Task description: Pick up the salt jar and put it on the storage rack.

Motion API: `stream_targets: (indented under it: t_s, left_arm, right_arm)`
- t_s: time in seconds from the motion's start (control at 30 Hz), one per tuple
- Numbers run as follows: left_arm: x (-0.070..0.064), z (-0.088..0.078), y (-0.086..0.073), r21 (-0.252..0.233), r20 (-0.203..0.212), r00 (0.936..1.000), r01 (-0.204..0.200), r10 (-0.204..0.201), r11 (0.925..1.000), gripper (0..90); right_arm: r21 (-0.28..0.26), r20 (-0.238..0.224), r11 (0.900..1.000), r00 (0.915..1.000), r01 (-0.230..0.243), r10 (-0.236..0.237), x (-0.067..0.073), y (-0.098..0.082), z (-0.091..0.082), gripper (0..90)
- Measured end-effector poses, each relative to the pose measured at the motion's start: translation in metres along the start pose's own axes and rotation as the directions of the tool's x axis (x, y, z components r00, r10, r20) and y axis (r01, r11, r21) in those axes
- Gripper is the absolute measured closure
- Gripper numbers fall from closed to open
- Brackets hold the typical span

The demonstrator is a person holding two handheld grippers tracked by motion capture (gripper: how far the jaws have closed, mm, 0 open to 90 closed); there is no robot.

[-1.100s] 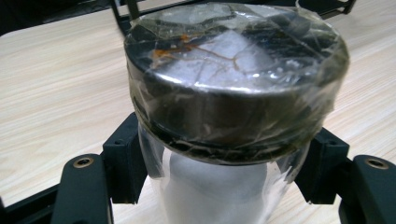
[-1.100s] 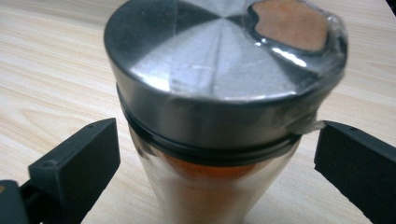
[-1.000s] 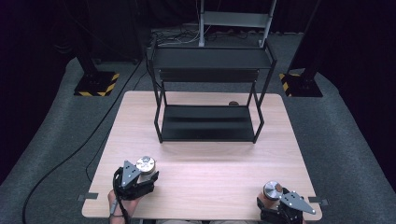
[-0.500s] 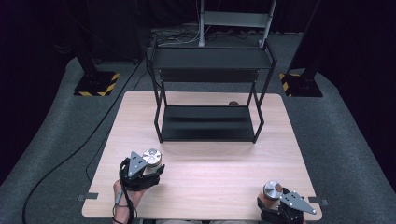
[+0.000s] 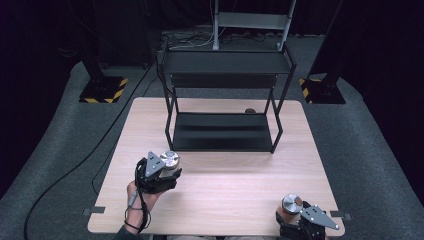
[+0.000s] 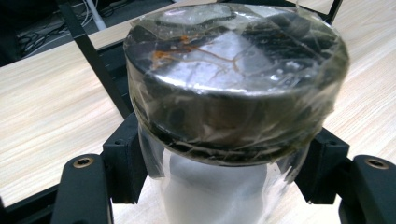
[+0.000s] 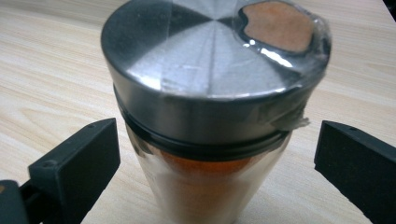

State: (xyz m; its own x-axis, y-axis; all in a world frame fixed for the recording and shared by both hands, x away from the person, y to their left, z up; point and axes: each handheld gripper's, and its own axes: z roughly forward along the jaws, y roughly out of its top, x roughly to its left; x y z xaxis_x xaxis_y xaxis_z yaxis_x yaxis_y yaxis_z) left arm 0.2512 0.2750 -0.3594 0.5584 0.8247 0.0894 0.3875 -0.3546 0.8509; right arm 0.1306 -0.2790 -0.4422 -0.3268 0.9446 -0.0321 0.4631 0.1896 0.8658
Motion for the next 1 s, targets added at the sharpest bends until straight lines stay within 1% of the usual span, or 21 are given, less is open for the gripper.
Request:
stream_targets:
  t_s: [0.2,0.27,0.37,0.43,0.57,0.67,0.8,0.83,0.9,0.93,1.0]
  left_arm:
    - [0.003,0.005,0.007,0.009,0.006,1.0,-0.008,0.008,0.9999,30.6]
    - [0.005,0.008,0.012,0.015,0.009,0.9999,-0.01,0.01,0.9998,30.6]
    - [0.006,0.009,0.015,0.02,0.007,0.9998,-0.019,0.019,0.9996,30.6]
    - [0.006,0.011,0.021,0.026,0.002,0.9995,-0.031,0.031,0.9992,30.6]
    - [0.008,0.013,0.026,0.027,0.006,0.9994,-0.035,0.035,0.999,30.6]
    - [0.01,0.016,0.034,0.026,0.003,0.9992,-0.039,0.039,0.9989,30.6]
    - [0.01,0.018,0.039,0.03,-0.002,0.9988,-0.048,0.048,0.9984,30.6]
    - [0.01,0.02,0.043,0.035,-0.002,0.9985,-0.055,0.055,0.9979,30.6]
    - [0.011,0.021,0.047,0.033,-0.002,0.9982,-0.06,0.06,0.9977,30.6]
    - [0.011,0.021,0.047,0.033,-0.002,0.9982,-0.06,0.06,0.9977,30.6]
    - [0.013,0.022,0.052,0.03,0.001,0.9983,-0.057,0.057,0.9979,30.6]
  right_arm:
    - [0.001,0.001,1.0,1.0,0.001,-0.001,0.0,0.0,0.0,0.0]
    - [0.001,0.0,1.0,1.0,0.001,-0.001,0.0,0.0,0.0,0.0]
    - [0.001,0.0,1.0,1.0,0.001,-0.001,0.0,0.0,0.0,0.0]
    - [0.002,0.0,1.0,1.0,0.001,-0.001,0.0,0.0,0.0,0.0]
    - [0.005,0.0,1.0,1.0,0.003,-0.003,0.0,0.001,0.0,0.0]
    - [0.005,0.001,1.0,1.0,0.004,-0.004,0.0,0.001,0.0,0.0]
    - [0.005,0.002,1.0,1.0,0.004,-0.004,0.0,0.001,-0.001,0.0]
    - [0.006,0.003,1.0,1.0,0.004,-0.004,-0.001,0.001,-0.001,0.0]
    - [0.006,0.002,1.0,1.0,0.004,-0.004,-0.001,0.001,-0.001,0.0]
    - [0.006,0.002,1.0,1.0,0.004,-0.004,-0.001,0.001,-0.001,0.0]
    - [0.006,0.001,1.0,1.0,0.005,-0.005,-0.001,0.001,-0.001,0.0]
